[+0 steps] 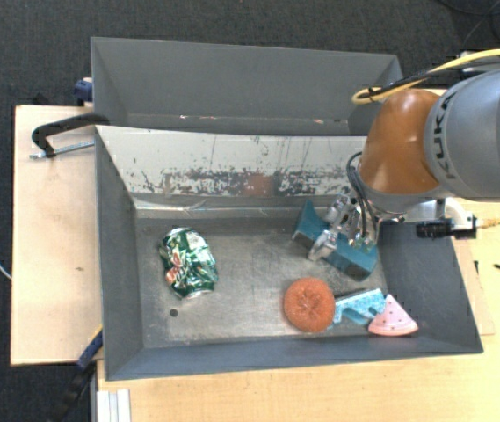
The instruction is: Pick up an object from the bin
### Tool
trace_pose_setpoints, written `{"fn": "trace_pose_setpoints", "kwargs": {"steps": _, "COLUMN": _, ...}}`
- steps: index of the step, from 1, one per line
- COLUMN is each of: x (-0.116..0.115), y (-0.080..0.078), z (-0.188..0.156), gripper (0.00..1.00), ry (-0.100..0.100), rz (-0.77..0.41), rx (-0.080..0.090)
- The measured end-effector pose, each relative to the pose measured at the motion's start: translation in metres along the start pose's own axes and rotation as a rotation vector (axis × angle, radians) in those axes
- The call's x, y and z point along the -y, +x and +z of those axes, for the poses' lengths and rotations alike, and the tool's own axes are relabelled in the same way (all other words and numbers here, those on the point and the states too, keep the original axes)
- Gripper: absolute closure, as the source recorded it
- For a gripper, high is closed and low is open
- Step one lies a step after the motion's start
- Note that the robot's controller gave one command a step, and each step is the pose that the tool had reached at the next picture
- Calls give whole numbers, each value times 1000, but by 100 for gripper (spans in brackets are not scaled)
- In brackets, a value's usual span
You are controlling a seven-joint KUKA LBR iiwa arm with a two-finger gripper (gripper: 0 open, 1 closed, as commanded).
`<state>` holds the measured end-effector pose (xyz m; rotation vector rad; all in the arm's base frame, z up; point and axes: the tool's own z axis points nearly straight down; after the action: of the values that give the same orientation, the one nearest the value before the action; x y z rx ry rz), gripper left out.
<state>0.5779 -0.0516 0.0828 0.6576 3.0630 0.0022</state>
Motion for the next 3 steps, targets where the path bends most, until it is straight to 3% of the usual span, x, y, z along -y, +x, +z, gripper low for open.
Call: {"fn": "trace_pose_setpoints", "kwargs": {"steps": 3, "x": 1, "y": 4, "z": -36, "gripper": 100, "ry": 5, "rz": -1, "rx": -16}}
